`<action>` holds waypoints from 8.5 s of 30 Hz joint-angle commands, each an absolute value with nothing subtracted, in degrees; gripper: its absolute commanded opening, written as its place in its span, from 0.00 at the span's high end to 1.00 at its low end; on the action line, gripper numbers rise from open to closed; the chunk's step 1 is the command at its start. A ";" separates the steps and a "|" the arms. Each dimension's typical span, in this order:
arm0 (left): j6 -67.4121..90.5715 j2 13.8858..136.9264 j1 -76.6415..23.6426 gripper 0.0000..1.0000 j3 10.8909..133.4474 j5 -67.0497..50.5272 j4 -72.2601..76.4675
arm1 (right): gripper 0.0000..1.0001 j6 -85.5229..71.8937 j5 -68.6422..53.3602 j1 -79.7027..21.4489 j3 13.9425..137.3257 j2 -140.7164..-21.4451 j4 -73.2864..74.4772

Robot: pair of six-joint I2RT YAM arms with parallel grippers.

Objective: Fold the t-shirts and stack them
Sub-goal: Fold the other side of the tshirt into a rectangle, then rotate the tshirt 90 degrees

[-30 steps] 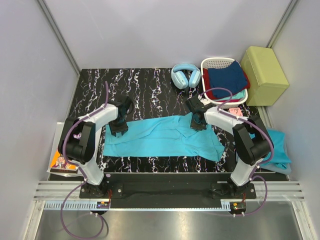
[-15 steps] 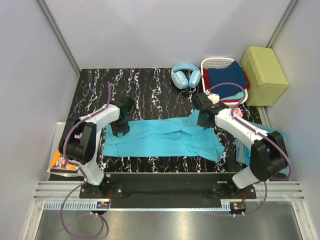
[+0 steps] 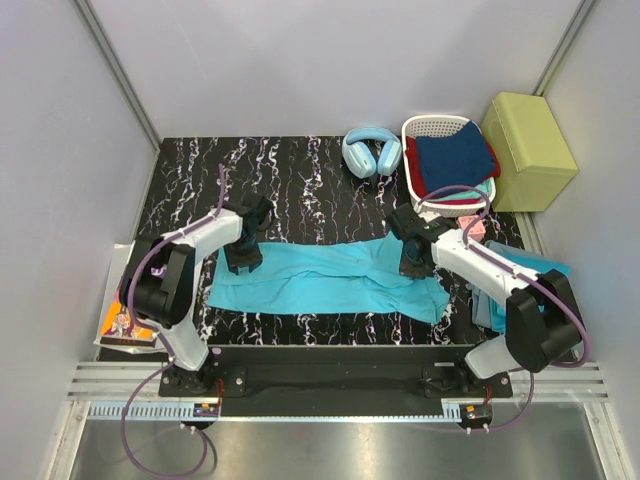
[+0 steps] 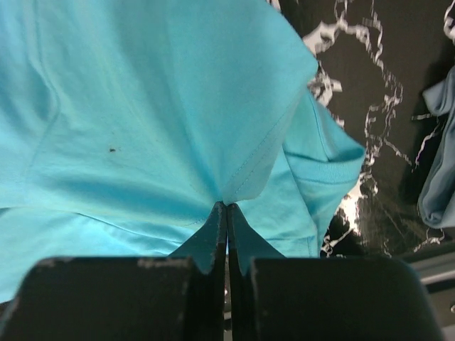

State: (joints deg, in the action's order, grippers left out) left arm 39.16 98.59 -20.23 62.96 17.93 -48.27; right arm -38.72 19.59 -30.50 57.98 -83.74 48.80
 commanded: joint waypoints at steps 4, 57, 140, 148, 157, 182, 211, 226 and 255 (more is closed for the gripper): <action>39.99 99.32 -21.36 0.58 64.51 16.88 -47.64 | 1.00 -41.57 16.88 -31.90 53.79 -82.09 51.68; 39.99 91.67 -21.36 0.41 58.01 15.91 -45.97 | 0.46 -39.11 10.99 -29.62 60.65 -87.37 45.09; 42.54 89.64 -44.20 1.00 61.33 7.29 -62.49 | 1.00 -33.05 3.61 -28.04 149.67 -148.60 67.64; 41.40 96.85 -48.69 1.00 70.56 9.32 -61.09 | 1.00 -32.17 -2.81 -28.39 156.62 -156.53 66.10; 38.76 103.71 -52.64 1.00 80.06 8.53 -59.33 | 1.00 -30.59 -7.55 -30.06 156.71 -157.76 63.55; 37.26 93.09 -57.66 0.13 86.04 27.67 -59.85 | 0.21 -25.49 2.19 -30.50 155.92 -145.21 61.00; 30.41 101.92 -32.35 0.01 84.97 21.27 -50.36 | 0.07 -28.83 7.29 -38.85 83.22 -104.66 38.85; 27.16 115.31 -30.32 0.39 95.01 16.00 -46.59 | 0.08 -27.86 10.37 -38.76 95.10 -109.52 42.36; 25.49 139.30 -26.72 1.00 116.97 4.75 -50.01 | 0.08 -25.49 14.94 -37.71 89.65 -100.28 46.76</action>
State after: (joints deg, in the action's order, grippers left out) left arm 25.39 133.73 -29.04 111.96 6.55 -49.32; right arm -26.50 12.91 -38.44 90.24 -104.01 46.46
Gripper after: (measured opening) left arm 0.026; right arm 0.922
